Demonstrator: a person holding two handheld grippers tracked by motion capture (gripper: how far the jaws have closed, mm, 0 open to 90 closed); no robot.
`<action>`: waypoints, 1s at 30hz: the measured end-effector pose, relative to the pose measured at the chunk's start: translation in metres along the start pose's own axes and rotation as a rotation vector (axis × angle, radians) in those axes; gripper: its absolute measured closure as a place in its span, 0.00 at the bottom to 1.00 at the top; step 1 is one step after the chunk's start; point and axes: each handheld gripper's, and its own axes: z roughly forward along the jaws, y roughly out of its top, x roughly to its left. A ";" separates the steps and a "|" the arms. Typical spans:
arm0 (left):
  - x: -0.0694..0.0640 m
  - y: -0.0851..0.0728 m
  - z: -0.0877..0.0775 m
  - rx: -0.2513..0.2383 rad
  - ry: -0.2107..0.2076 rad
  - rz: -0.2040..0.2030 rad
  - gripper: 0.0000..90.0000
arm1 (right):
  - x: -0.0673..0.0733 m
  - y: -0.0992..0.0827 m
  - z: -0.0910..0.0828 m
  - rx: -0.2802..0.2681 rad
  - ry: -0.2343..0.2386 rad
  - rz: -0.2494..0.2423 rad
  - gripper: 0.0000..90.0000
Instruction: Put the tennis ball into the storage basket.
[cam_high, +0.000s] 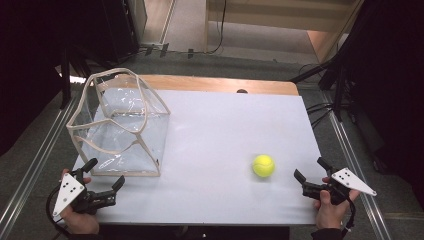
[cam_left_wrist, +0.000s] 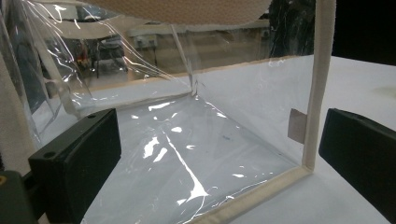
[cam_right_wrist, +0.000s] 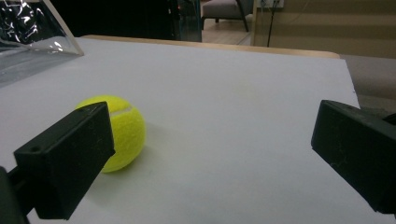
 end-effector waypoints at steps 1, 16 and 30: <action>0.000 0.000 0.000 0.003 0.002 0.001 0.00 | 0.000 0.000 0.000 0.003 -0.001 -0.001 0.00; -0.001 0.000 0.000 0.006 0.001 0.008 0.00 | 0.005 0.021 -0.003 0.028 0.041 -0.096 0.00; -0.001 0.000 0.000 0.011 0.002 0.014 0.00 | 0.017 0.045 0.006 0.116 0.105 -0.206 0.00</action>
